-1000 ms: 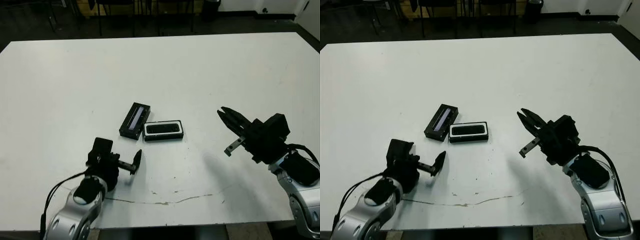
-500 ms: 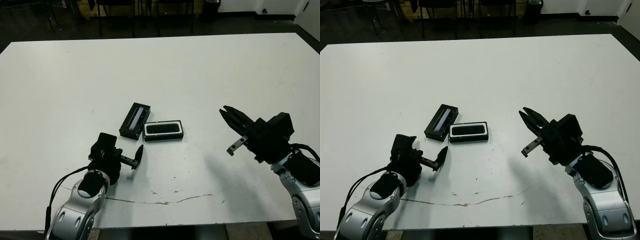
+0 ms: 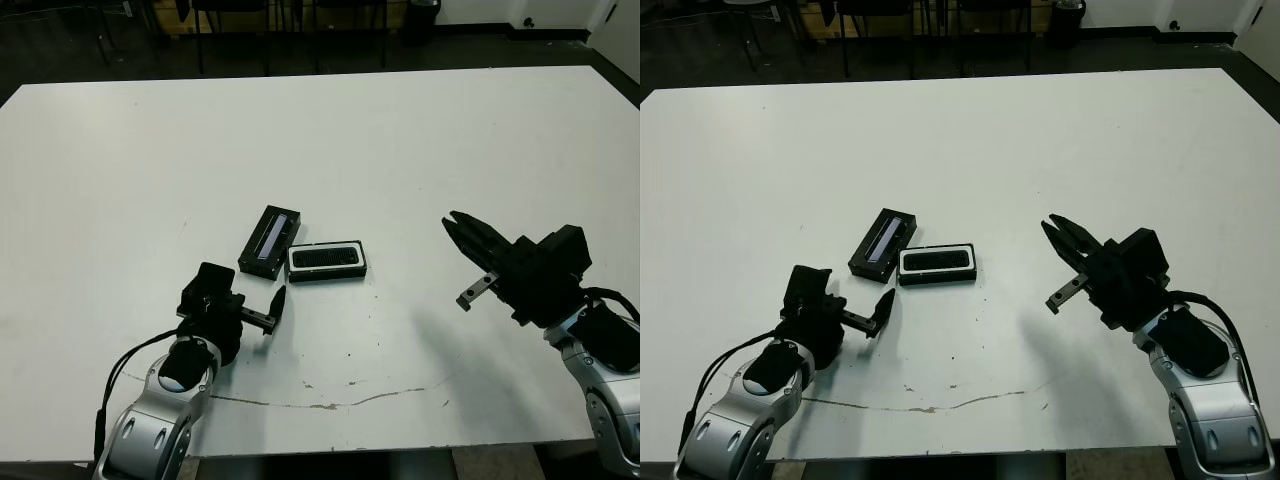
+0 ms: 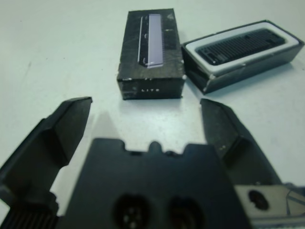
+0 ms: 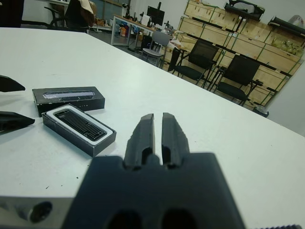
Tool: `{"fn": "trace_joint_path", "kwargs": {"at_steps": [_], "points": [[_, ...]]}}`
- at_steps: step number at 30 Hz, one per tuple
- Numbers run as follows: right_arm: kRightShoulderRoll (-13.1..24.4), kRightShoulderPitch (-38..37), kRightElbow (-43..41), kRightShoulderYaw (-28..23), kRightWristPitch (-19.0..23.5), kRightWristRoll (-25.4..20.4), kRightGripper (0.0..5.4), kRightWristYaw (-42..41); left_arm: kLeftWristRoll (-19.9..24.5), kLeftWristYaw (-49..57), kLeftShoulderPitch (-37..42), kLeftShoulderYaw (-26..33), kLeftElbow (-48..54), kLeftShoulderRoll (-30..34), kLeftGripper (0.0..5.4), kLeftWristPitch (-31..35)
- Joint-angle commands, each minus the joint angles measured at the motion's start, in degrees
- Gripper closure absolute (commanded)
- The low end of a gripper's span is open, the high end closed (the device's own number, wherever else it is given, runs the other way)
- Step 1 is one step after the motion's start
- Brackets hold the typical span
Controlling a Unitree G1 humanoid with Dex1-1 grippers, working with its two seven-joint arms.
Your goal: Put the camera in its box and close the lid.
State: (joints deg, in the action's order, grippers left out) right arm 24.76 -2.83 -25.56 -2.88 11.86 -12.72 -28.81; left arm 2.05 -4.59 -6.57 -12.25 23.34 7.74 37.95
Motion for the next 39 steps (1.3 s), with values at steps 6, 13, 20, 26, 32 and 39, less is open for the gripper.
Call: {"fn": "trace_joint_path", "kwargs": {"at_steps": [6,13,20,26,32,39], "points": [[0.54,-1.37,0.52,-0.42,-0.26,0.28,5.40,0.06,-2.55,-1.32,0.20,-0.95,-6.42,2.47,0.02,1.22],[0.84,-1.76,-0.38,-0.88,0.65,0.14,5.40,0.27,-4.37,-2.48,2.02,-2.20,-8.54,3.68,0.02,1.08],[0.82,-1.95,-0.25,-0.96,0.66,-0.08,5.40,0.15,-3.99,-3.48,3.19,-1.30,-10.96,3.27,0.02,0.30],[0.93,-1.90,0.15,-0.82,-0.23,0.65,5.40,0.11,-3.64,-5.79,5.02,-0.76,-15.23,3.91,0.02,-2.38],[0.69,-2.20,0.16,-1.06,-0.25,0.29,5.40,0.22,-1.52,-8.52,6.36,1.22,-20.65,2.95,0.02,-6.85],[1.37,-2.33,-0.84,-1.33,0.66,0.54,5.40,0.32,5.61,-17.06,10.64,5.77,-33.22,2.24,0.64,-15.64]]}}
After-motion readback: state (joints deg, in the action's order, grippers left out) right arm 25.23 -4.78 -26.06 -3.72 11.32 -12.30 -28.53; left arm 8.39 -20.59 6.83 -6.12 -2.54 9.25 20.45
